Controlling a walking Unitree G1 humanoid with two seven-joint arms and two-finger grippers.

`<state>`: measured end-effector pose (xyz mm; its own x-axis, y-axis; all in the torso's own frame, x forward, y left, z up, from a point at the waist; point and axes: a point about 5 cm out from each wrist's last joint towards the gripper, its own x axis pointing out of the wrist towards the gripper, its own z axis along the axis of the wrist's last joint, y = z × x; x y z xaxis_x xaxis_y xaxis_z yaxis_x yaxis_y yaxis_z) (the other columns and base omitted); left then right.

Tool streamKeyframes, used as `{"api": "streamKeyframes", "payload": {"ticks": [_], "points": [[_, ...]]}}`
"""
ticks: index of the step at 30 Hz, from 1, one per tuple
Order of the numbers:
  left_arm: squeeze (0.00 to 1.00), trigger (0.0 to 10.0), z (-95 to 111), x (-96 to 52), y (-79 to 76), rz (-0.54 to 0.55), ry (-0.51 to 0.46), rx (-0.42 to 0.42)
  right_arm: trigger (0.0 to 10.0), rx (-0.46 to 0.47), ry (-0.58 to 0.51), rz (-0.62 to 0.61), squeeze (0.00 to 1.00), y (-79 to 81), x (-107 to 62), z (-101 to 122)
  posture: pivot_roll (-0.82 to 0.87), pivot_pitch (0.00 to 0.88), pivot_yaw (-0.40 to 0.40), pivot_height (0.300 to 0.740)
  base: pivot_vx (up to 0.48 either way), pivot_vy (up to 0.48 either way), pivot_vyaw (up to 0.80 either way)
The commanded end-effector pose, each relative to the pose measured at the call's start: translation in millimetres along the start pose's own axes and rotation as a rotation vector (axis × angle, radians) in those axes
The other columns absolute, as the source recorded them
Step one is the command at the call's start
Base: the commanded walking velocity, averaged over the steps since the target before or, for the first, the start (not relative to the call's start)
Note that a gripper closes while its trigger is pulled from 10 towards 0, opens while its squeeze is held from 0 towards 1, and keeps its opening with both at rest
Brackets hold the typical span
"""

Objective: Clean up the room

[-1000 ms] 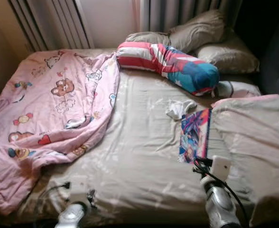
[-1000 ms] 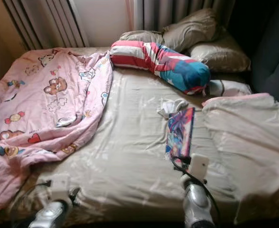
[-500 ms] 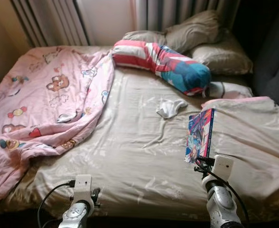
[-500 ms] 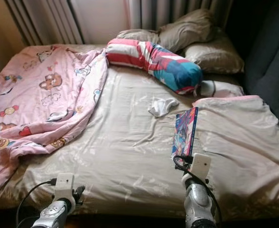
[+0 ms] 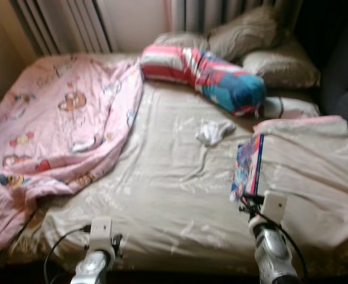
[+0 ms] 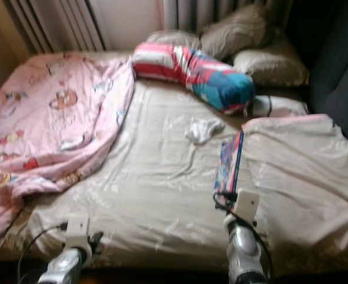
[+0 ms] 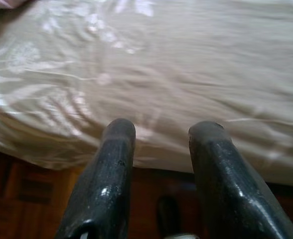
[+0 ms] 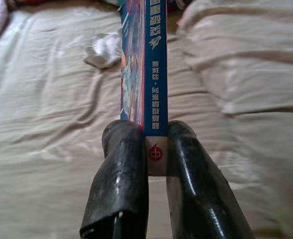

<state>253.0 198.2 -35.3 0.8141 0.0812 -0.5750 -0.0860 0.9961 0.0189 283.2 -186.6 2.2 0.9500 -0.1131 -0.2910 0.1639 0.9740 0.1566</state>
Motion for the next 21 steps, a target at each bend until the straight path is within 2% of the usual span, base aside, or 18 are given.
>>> {"api": "streamKeyframes", "payload": {"ticks": [1, 21], "points": [[0.0, 10.0, -9.7, -2.8, 3.4, 0.006, 0.036, -0.018, 10.0, -0.002, -0.031, -0.004, 0.0, -0.6, 3.3, 7.9, -0.06, 0.115, 0.034, 0.74, 0.0, 0.0, 0.0], [0.0, 10.0, -9.0, -2.9, 2.8, -0.008, 0.027, -0.052, 10.0, -0.011, -0.027, -0.014, 0.0, -3.1, 3.4, 8.2, -0.06, 0.125, 0.036, 0.74, 0.0, 0.0, 0.0]]}}
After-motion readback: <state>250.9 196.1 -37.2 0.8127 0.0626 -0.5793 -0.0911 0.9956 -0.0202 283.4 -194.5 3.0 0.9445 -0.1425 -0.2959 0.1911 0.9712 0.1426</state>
